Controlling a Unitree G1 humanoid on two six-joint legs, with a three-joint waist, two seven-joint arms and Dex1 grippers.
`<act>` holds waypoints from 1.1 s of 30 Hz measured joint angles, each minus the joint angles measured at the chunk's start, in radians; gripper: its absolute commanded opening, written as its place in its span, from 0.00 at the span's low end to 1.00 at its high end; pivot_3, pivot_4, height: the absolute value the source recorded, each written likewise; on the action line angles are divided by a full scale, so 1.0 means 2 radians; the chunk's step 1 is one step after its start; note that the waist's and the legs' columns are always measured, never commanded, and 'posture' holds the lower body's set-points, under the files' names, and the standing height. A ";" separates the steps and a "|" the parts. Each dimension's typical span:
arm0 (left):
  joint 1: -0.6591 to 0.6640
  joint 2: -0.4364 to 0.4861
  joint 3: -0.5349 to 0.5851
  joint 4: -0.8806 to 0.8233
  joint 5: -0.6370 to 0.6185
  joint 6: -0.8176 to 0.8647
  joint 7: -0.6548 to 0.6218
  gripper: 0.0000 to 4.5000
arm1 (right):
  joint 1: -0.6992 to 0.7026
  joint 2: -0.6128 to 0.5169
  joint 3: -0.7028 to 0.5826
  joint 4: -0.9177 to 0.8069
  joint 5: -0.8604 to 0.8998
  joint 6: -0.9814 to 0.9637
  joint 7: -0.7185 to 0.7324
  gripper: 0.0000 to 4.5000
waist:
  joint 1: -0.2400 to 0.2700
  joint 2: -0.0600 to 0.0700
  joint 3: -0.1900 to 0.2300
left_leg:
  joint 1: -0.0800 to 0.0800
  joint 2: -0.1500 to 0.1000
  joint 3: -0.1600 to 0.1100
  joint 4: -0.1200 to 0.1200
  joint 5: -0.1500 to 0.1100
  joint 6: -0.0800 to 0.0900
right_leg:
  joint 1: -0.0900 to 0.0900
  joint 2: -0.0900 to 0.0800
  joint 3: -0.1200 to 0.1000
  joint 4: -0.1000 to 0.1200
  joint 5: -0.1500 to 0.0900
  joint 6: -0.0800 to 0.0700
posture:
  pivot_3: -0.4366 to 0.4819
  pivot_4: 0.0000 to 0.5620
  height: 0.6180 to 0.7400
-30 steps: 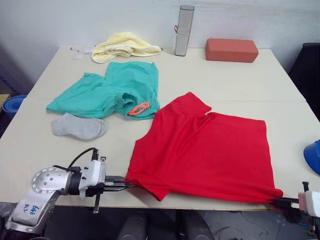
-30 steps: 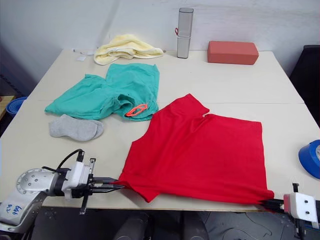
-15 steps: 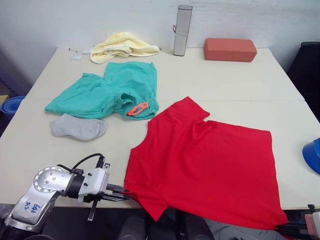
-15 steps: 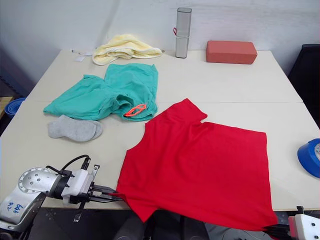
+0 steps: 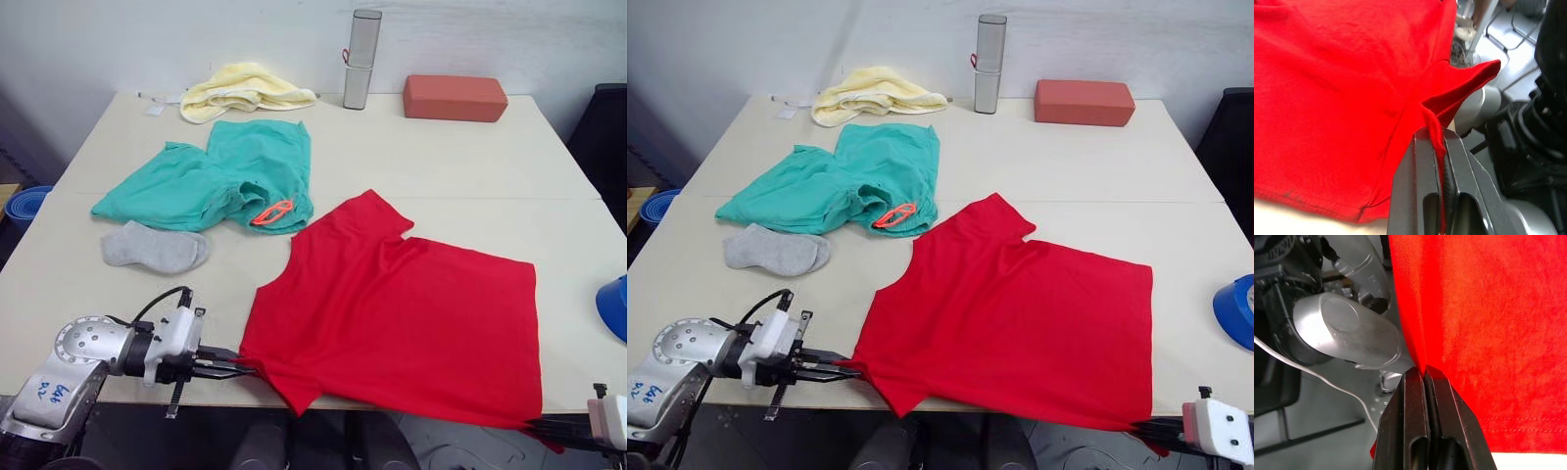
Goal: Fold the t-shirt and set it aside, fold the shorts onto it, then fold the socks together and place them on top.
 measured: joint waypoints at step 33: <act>-0.193 -0.056 -0.089 0.123 0.050 0.170 0.069 0.15 | -0.138 0.025 0.041 -0.032 0.012 0.304 -0.077 0.09 | 0.007 0.000 0.000 | -0.007 0.000 -0.002 0.003 0.001 -0.002 | -0.006 0.000 -0.002 0.002 0.005 0.009 | 0.48 0.27 1.00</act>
